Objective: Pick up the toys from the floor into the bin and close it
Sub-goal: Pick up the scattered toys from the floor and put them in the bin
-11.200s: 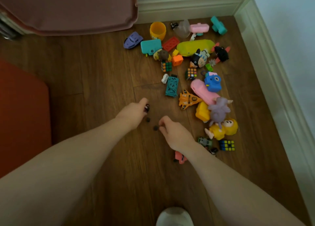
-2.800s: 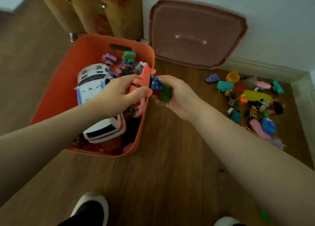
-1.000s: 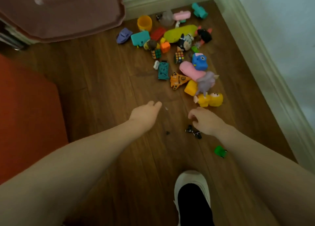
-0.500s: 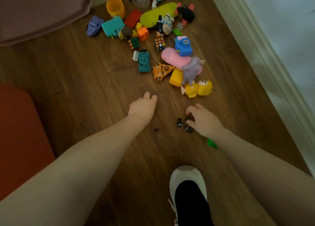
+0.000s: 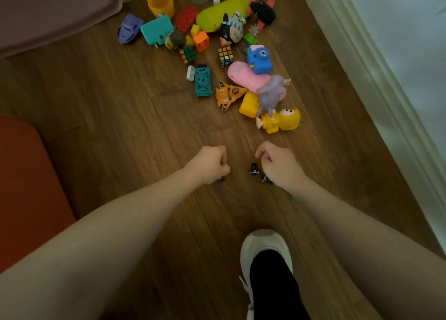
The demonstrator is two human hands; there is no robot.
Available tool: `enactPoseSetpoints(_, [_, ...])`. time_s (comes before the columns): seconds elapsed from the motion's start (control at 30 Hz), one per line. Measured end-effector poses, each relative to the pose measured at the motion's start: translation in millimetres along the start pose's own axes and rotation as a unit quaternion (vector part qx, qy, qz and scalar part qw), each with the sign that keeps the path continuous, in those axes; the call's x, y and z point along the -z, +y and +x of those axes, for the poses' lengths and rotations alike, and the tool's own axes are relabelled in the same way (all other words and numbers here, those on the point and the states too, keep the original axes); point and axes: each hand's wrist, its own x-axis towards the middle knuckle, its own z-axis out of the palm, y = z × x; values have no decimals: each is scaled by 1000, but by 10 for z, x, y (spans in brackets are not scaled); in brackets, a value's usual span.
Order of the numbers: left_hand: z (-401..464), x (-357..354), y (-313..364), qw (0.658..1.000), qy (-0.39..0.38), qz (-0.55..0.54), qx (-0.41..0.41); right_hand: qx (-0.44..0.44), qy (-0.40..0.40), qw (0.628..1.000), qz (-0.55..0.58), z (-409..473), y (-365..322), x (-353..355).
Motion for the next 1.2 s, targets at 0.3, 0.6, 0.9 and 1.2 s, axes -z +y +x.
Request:
enactPoseSetpoints(0.3, [-239,-132,-177,996,-13,-85,15,61,-62,970,-228,9,-89,-127])
enactPoseSetpoints(0.6, [-194,-286,-113,995,28,98,10,-22,6,995,-98,-109,214,144])
enactPoseSetpoints(0.9, [-122,-420,-13,967,12,253,40,23,-79,959,-270,-216,161,-1])
enactPoseSetpoints(1.2, [-311,-36,-127,905,-84,-401,112,-146,-80,965,201,-109,-223,21])
